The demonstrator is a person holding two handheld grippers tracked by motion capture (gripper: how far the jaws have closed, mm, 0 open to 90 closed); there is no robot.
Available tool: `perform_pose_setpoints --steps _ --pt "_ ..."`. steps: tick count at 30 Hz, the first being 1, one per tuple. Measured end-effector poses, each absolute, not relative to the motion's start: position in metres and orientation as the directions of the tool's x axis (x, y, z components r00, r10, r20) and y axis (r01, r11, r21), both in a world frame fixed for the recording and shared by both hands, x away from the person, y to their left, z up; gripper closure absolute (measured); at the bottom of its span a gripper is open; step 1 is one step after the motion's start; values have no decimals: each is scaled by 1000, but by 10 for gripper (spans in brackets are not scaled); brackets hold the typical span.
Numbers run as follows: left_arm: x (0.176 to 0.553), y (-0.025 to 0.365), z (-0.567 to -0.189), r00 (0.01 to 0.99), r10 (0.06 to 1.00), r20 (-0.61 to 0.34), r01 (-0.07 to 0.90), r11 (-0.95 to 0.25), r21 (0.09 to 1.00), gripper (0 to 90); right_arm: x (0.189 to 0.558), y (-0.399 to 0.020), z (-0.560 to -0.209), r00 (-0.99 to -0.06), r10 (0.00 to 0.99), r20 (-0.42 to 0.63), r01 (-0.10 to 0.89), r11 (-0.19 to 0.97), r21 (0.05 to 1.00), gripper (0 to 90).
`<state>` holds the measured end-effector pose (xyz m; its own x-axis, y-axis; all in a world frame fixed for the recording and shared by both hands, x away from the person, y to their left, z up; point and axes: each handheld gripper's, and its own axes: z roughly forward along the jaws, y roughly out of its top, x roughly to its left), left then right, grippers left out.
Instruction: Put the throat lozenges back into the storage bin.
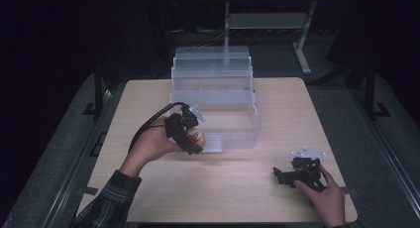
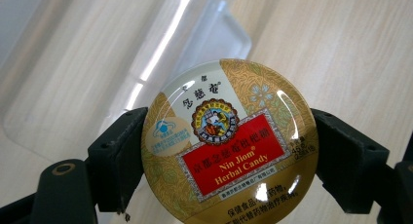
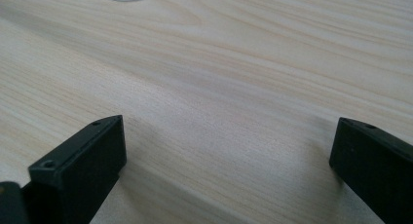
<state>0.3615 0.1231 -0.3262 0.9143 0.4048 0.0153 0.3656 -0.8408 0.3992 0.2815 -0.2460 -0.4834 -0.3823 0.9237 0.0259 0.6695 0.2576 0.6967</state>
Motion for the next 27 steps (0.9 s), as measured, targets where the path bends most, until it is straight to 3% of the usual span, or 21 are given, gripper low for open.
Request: perform_pose_setpoints --steps 27 --pt "404 143 -317 871 490 41 442 -817 370 196 282 -246 -483 -381 924 26 670 257 697 0"
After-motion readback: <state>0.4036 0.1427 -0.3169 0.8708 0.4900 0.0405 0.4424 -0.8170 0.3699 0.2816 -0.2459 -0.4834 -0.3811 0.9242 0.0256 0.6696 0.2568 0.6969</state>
